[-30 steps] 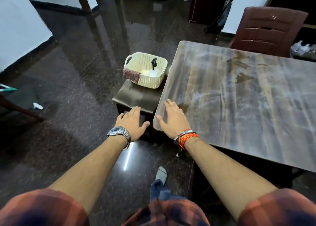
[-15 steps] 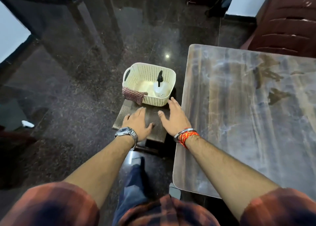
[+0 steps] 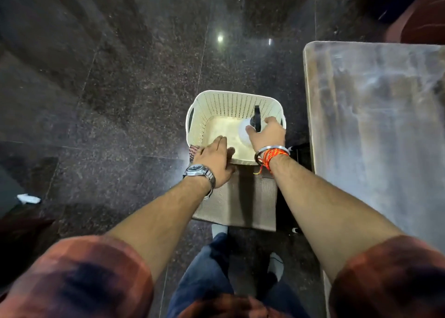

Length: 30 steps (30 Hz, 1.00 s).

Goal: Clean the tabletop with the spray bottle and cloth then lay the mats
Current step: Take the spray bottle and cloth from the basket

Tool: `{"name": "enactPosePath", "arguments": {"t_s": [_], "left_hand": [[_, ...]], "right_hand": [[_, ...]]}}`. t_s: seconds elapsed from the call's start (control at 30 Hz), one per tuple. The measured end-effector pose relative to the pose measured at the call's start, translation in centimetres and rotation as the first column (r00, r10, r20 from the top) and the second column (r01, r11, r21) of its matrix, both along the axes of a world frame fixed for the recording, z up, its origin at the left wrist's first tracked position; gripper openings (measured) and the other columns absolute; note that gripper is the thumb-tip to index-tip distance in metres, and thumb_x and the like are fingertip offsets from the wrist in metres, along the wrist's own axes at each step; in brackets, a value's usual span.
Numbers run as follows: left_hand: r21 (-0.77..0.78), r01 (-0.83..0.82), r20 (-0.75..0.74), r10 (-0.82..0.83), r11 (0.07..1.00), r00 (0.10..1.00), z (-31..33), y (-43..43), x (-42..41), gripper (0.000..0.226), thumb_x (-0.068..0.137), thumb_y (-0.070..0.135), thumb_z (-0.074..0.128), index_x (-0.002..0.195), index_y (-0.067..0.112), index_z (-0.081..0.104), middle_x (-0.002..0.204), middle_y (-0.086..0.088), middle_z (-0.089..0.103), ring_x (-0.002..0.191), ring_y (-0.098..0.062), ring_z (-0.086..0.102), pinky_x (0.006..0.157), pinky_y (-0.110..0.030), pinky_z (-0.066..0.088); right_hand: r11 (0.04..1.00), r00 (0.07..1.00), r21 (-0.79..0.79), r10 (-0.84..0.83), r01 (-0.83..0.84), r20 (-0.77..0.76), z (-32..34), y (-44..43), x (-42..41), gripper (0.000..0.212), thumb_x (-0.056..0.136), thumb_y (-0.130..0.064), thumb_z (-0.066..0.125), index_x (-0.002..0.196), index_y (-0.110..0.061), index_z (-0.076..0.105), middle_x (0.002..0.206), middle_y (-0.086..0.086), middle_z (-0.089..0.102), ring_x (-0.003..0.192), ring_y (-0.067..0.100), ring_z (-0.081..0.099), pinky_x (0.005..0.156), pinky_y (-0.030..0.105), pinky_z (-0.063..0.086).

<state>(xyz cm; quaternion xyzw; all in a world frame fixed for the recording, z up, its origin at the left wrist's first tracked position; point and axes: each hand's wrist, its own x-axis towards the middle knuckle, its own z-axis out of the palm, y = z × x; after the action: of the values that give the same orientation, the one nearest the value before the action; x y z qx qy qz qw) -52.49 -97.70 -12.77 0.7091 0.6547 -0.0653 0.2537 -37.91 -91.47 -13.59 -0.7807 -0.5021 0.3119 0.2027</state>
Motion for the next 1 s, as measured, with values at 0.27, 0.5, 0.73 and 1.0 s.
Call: {"name": "enactPosePath", "arguments": {"t_s": [0.27,0.5,0.73,1.0], "left_hand": [[-0.039,0.052,0.087,-0.049,0.998,0.995,-1.0,3.8,-0.2,0.097,0.088,0.043,0.067,0.158,0.010,0.009,0.167,-0.006,0.011,0.150,-0.024,0.023,0.121,-0.042,0.020],[-0.043,-0.294,0.486,0.278,0.955,0.828,0.7,5.3,-1.4,0.098,0.072,0.026,0.087,0.152,0.013,0.032,0.150,-0.005,0.045,0.136,-0.022,0.044,0.109,-0.023,0.033],[0.089,-0.419,0.624,0.277,0.904,0.731,4.9,4.2,-2.6,0.013,0.089,0.023,0.073,0.085,0.020,0.061,0.068,0.011,0.057,0.057,0.003,0.051,0.052,-0.006,0.037],[-0.043,-0.704,0.640,0.560,0.709,0.526,5.4,2.1,-4.7,0.027,0.077,0.014,0.080,0.064,0.012,0.056,0.055,0.008,0.053,0.039,0.008,0.048,0.043,-0.004,0.036]], "right_hand": [[0.983,0.972,-0.036,0.183,-0.180,0.149,-1.7,1.7,-0.1,0.020,0.087,-0.021,0.058,0.099,-0.010,0.070,0.091,0.017,0.069,0.088,0.036,0.064,0.073,0.032,0.049],[0.770,0.788,0.175,0.612,-0.613,0.067,6.5,1.3,1.5,0.017,0.084,-0.018,0.068,0.100,-0.015,0.073,0.073,-0.005,0.062,0.065,0.009,0.051,0.063,0.013,0.040],[0.694,0.639,0.326,0.719,-0.642,-0.272,11.5,1.7,-1.0,0.030,0.074,-0.013,0.079,0.103,-0.020,0.070,0.093,-0.003,0.072,0.085,0.014,0.067,0.079,0.028,0.054],[0.924,0.943,-0.364,-0.216,0.114,-0.252,-2.4,-6.2,-6.6,0.041,0.079,-0.030,0.073,0.105,-0.005,0.054,0.102,0.012,0.064,0.095,0.030,0.062,0.079,0.029,0.047]]}}
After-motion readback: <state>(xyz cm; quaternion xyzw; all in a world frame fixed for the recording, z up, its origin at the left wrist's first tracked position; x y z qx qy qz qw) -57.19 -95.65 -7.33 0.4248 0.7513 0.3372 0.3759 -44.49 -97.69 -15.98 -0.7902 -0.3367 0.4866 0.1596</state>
